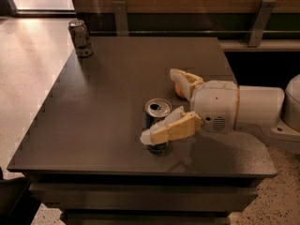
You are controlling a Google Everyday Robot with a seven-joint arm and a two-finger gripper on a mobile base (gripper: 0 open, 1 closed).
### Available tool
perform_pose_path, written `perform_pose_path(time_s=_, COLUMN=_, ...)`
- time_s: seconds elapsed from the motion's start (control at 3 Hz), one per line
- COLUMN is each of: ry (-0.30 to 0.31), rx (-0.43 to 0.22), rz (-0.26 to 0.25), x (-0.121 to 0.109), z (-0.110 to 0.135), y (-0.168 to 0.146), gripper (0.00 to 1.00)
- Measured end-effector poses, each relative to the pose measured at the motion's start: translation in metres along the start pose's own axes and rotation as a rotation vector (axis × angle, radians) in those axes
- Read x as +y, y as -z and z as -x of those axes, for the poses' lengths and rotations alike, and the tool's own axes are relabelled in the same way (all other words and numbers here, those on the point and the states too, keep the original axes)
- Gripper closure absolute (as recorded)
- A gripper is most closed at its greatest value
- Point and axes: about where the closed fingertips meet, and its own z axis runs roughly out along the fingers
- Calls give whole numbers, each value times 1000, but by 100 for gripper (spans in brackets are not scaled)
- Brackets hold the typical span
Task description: Move redbull can near 7up can
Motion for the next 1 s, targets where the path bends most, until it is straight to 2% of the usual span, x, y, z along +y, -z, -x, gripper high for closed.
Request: perform_pose_path(time_s=1.0, ry=-31, rx=-110, rz=-57, x=5, z=-28, y=-22, gripper=0)
